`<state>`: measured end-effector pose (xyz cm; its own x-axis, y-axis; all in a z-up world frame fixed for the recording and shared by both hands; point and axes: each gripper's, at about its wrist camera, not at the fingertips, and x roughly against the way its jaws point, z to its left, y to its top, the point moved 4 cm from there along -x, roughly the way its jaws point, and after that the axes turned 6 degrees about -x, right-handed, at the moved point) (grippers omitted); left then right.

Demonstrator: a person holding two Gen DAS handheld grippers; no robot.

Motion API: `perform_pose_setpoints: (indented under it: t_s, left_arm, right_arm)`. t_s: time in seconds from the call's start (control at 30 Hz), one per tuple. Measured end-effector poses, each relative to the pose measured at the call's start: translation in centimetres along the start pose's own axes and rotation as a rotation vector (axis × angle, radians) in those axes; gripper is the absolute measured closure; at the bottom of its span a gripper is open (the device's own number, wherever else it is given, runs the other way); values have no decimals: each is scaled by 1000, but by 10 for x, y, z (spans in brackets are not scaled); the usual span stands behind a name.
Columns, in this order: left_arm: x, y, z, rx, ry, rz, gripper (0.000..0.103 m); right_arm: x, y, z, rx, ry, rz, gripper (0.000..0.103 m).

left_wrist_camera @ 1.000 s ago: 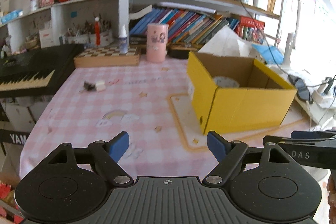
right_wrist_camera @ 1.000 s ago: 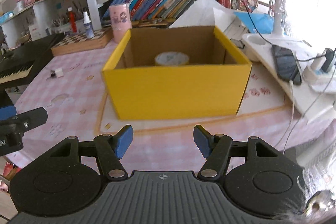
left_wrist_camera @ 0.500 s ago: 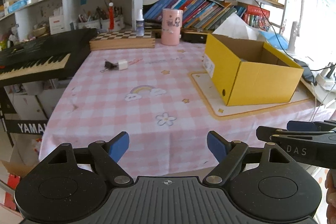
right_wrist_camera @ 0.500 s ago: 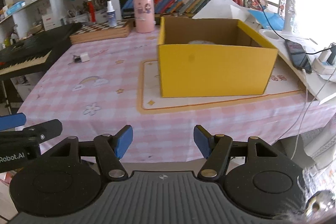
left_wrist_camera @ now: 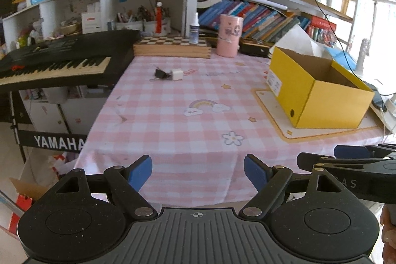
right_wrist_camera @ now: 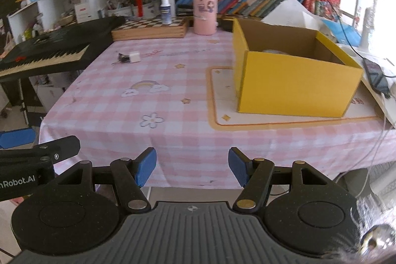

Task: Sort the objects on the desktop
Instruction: 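Withdraw both open tools from the box toward the black binder clip and white cube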

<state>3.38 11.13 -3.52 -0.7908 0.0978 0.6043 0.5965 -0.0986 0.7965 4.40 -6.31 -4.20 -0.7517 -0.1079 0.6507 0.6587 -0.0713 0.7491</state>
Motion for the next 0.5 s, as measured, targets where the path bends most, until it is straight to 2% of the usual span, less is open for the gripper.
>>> perform_pose_setpoints:
  t_s: [0.5]
  left_arm:
    - [-19, 11, 40, 70, 67, -14, 19]
  right_arm:
    - [-36, 24, 47, 100, 85, 8, 41]
